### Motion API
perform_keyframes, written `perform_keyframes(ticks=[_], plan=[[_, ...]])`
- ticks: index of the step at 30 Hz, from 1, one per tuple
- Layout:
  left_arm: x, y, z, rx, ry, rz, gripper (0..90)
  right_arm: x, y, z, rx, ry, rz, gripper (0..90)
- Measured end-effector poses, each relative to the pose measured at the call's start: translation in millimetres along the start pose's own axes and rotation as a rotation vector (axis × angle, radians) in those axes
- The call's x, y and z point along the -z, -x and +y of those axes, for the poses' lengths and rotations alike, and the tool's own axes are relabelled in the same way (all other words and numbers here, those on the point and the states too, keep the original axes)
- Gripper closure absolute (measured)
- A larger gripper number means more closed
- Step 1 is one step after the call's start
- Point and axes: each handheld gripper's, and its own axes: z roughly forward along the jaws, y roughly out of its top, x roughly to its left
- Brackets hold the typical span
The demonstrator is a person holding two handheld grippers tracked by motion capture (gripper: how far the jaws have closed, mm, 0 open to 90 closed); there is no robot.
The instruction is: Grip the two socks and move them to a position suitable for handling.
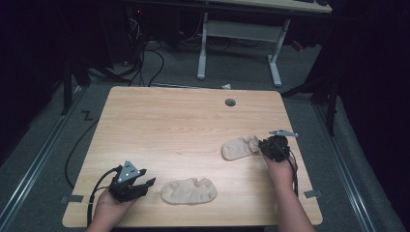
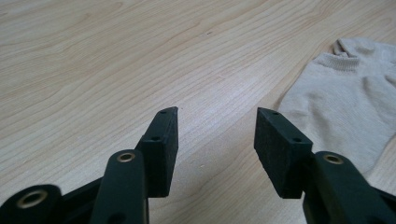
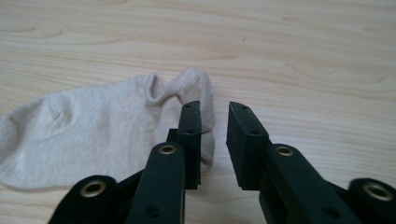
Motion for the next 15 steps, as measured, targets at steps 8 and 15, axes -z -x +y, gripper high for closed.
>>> perform_keyframes(ticks=[8, 15], plan=[[-0.9, 0.5, 0.3, -0.003, -0.005, 0.001, 50.3, -7.6, 0.1, 5.0, 0.019, -0.002, 0.001, 73.2], [0.6, 1.5, -0.5, -0.006, -0.001, 0.012, 50.2, -35.8, -2.4, -3.0, 0.049, -0.083, -0.007, 80.0]])
